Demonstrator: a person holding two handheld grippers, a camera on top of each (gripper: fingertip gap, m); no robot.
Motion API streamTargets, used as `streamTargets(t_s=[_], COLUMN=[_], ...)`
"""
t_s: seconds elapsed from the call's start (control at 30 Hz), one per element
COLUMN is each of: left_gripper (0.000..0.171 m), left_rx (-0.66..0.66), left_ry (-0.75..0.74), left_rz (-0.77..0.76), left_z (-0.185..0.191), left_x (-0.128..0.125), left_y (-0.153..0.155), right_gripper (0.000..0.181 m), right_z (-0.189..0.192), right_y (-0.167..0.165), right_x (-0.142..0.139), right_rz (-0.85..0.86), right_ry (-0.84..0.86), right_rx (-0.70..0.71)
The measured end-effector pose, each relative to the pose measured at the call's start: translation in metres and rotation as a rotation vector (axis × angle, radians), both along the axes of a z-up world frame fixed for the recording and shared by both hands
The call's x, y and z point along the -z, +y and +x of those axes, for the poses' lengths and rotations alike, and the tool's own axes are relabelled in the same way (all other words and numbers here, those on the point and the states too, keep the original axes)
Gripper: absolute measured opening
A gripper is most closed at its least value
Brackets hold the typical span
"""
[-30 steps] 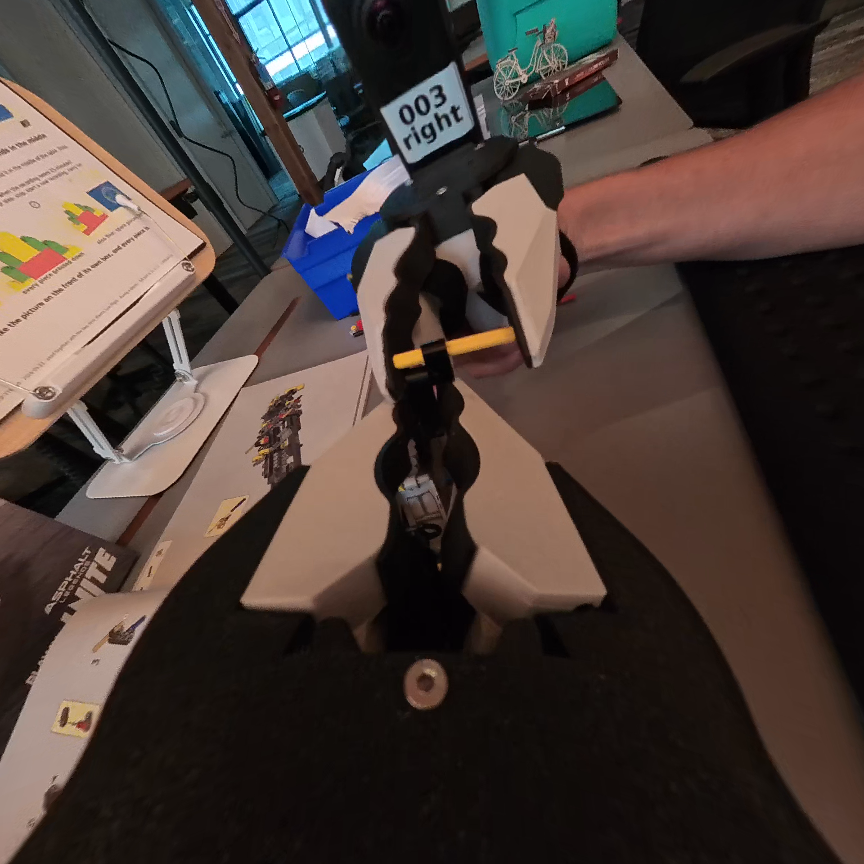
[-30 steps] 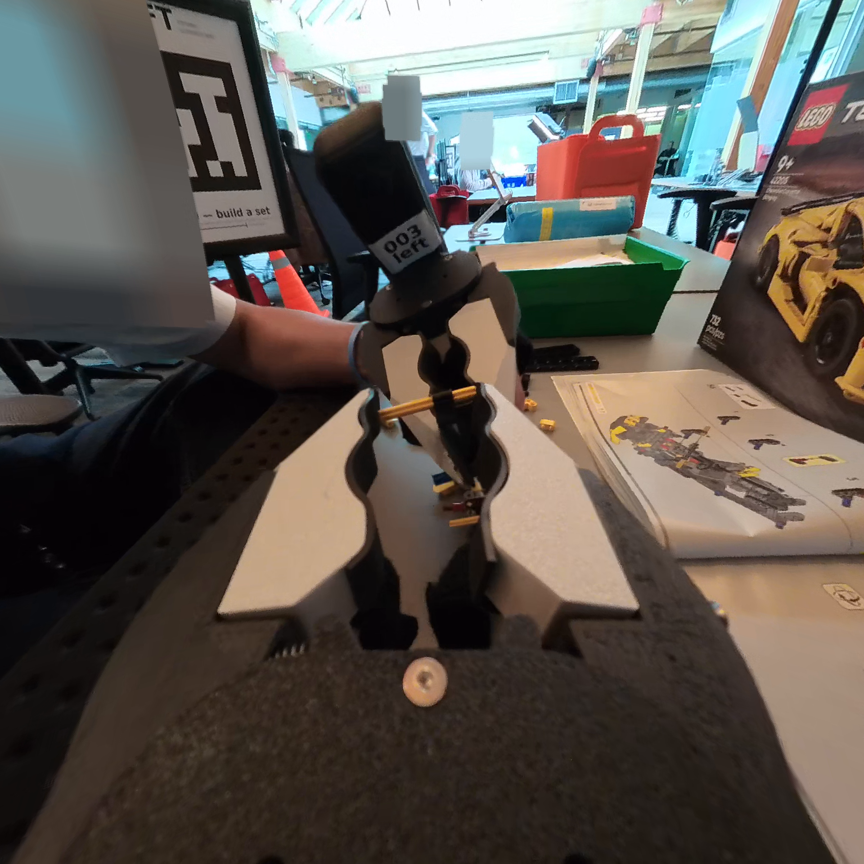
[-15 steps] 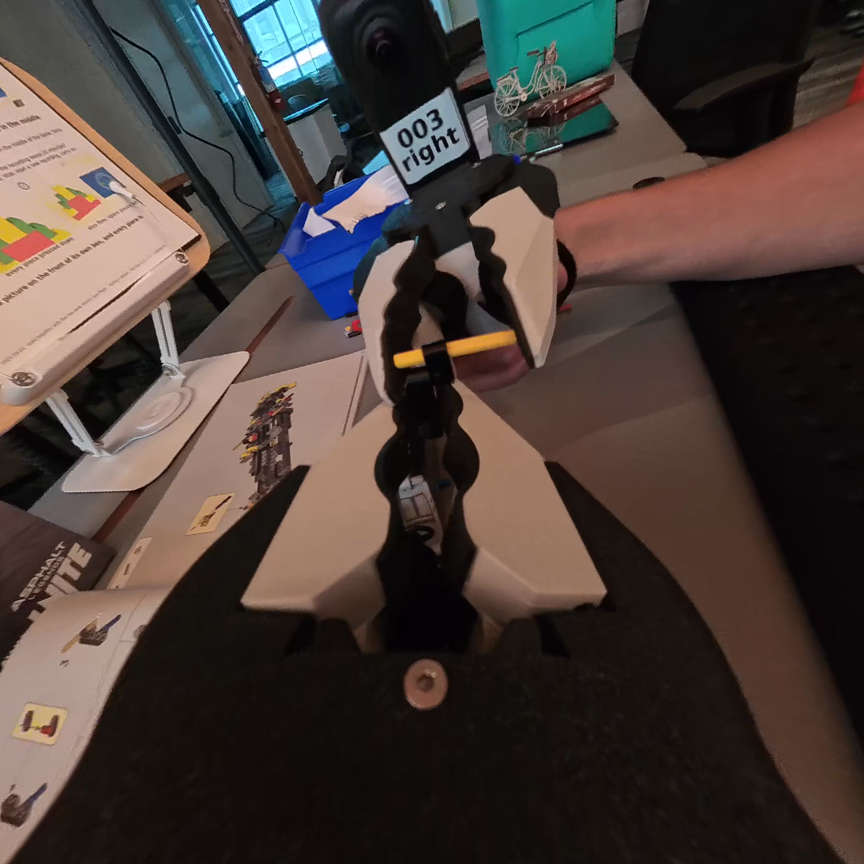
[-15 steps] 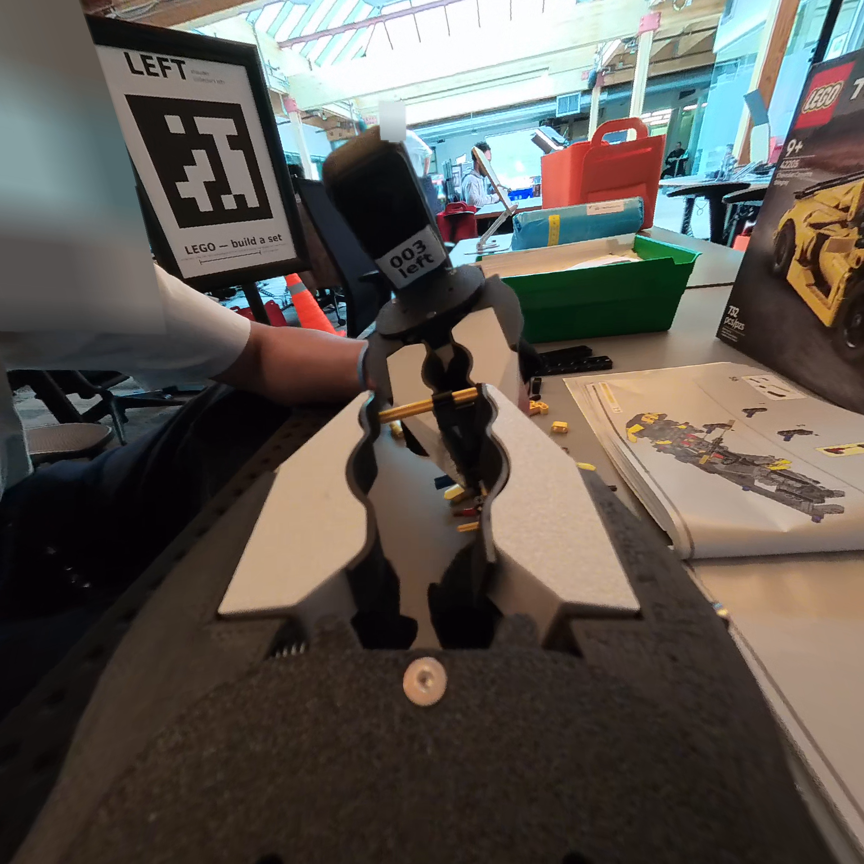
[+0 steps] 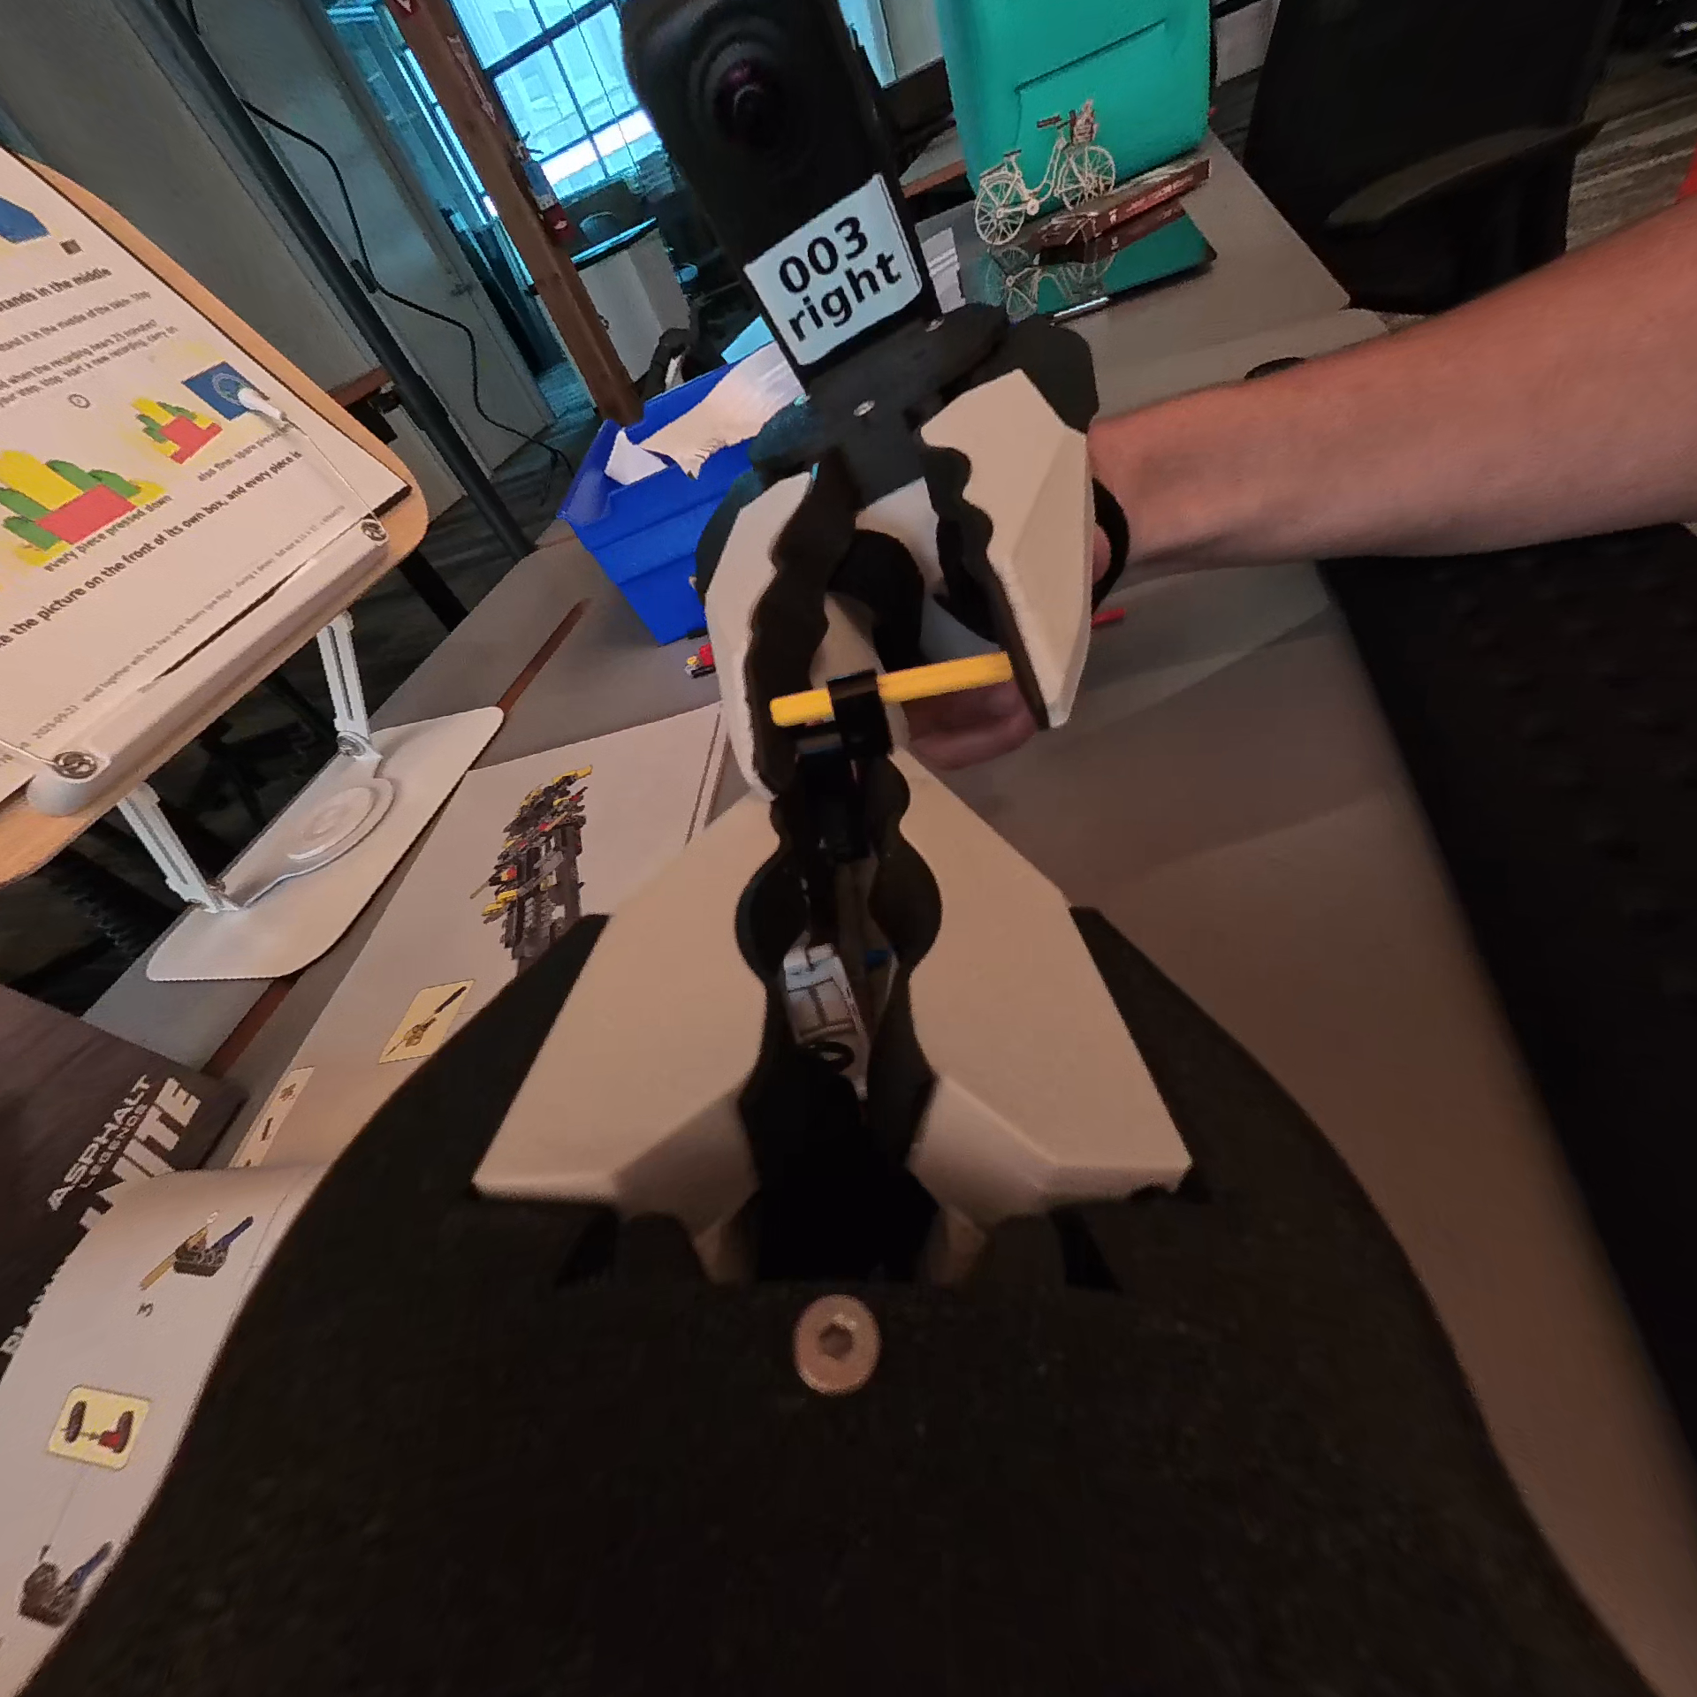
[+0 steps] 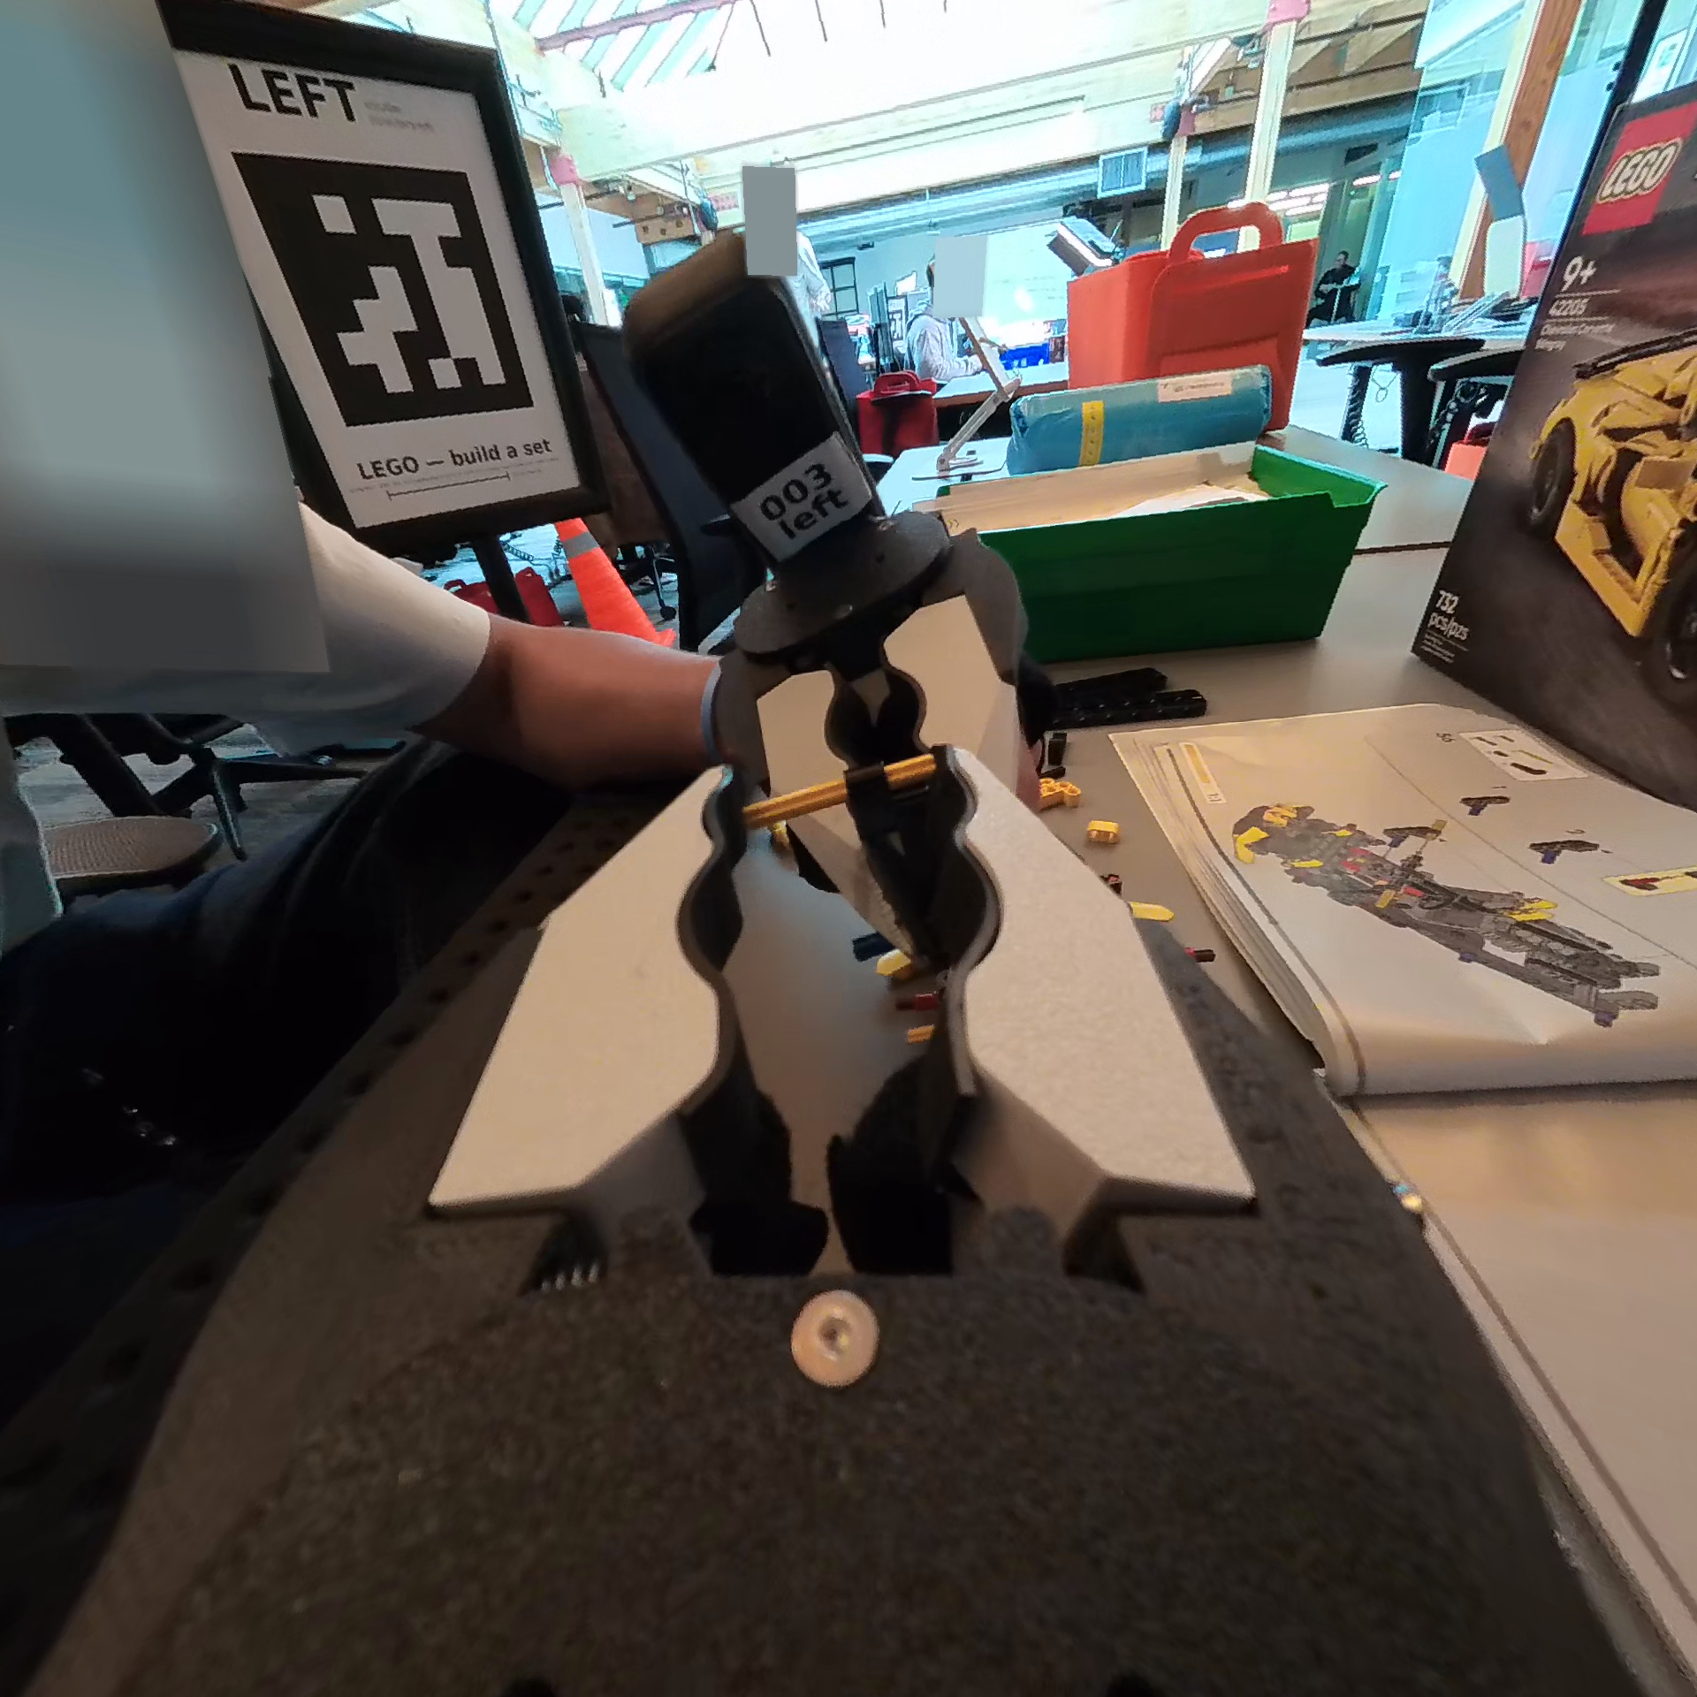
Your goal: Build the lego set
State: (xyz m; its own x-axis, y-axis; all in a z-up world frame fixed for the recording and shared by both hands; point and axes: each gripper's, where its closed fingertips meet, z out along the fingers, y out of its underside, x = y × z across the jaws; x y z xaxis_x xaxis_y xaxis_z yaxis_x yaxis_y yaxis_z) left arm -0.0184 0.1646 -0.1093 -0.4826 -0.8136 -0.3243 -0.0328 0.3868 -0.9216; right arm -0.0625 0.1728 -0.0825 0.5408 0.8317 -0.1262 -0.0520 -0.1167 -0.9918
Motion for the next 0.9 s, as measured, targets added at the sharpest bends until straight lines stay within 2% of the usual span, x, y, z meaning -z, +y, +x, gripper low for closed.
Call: streamTargets(t_s=[0.03,0.37,0.63,0.77,0.9], left_gripper=[0.005,0.005,0.004,0.005,0.005], left_rx=[-0.003,-0.030,-0.046,-0.040,-0.113], left_ry=[-0.007,-0.017,0.039,0.037,0.005], left_rz=[0.002,0.043,0.006,-0.034,-0.063], left_z=[0.000,0.004,0.006,0.006,0.013], left_x=[-0.001,-0.001,0.007,0.003,-0.003], left_y=[0.000,-0.002,0.010,0.008,0.017], right_gripper=[0.041,0.040,0.041,0.040,0.040], right_z=[0.000,0.004,0.013,0.011,0.017], right_y=[0.000,-0.004,0.008,0.006,0.013], right_x=[-0.001,-0.005,0.005,0.002,-0.003], right_rz=[0.001,-0.034,0.065,0.045,0.039], right_ry=[0.010,0.108,-0.101,-0.050,0.007], right_rx=[0.000,-0.057,0.104,0.087,0.125])
